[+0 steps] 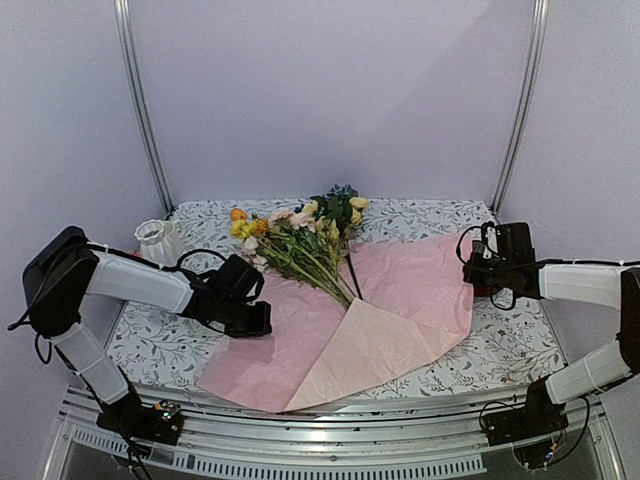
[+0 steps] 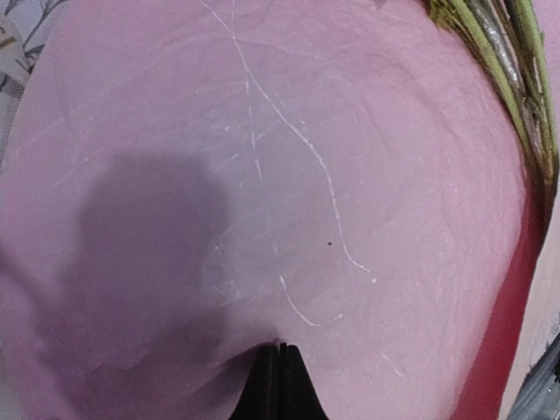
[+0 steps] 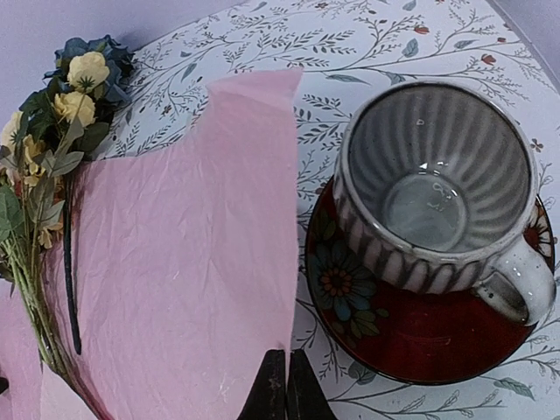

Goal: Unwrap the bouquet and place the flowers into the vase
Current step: Unfold the two-thirds folded wrapping paper into folded wrapping paper.

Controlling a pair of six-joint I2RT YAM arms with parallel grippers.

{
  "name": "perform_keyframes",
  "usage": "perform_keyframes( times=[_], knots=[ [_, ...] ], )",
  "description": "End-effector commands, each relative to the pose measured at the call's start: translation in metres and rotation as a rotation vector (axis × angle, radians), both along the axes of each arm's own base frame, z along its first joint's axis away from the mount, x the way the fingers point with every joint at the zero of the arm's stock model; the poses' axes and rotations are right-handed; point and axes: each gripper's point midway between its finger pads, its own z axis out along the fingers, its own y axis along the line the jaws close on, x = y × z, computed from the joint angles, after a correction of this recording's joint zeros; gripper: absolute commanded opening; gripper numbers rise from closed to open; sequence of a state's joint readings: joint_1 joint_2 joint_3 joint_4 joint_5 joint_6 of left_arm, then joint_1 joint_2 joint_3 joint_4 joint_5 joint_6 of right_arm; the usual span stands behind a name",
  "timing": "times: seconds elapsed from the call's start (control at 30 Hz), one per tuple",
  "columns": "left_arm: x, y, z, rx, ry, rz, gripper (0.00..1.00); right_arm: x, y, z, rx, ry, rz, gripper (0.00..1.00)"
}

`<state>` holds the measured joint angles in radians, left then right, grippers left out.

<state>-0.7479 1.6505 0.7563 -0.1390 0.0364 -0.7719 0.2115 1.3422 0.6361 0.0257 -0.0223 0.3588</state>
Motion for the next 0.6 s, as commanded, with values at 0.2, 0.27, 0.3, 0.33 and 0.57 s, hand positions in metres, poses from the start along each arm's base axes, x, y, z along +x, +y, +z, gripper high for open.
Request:
perform_keyframes(
  times=[0.2, 0.27, 0.3, 0.33, 0.57],
  knots=[
    [0.002, 0.003, -0.001, 0.020, 0.002, 0.010, 0.00, 0.001, -0.023, -0.004, -0.037, 0.005, -0.123, 0.14],
    [0.002, 0.002, 0.002, 0.016, -0.001, 0.006, 0.00, 0.000, -0.023, 0.003, -0.038, -0.012, -0.119, 0.22],
    [0.003, 0.001, 0.004, 0.011, -0.008, 0.004, 0.00, -0.001, -0.023, 0.008, -0.038, -0.025, -0.112, 0.27],
    [0.004, 0.000, 0.007, 0.006, -0.016, 0.002, 0.00, -0.001, -0.021, 0.013, -0.035, -0.036, -0.098, 0.30],
    [0.020, -0.013, 0.043, -0.011, -0.088, -0.029, 0.02, -0.004, 0.004, 0.061, 0.009, -0.110, 0.048, 0.51]
  ],
)
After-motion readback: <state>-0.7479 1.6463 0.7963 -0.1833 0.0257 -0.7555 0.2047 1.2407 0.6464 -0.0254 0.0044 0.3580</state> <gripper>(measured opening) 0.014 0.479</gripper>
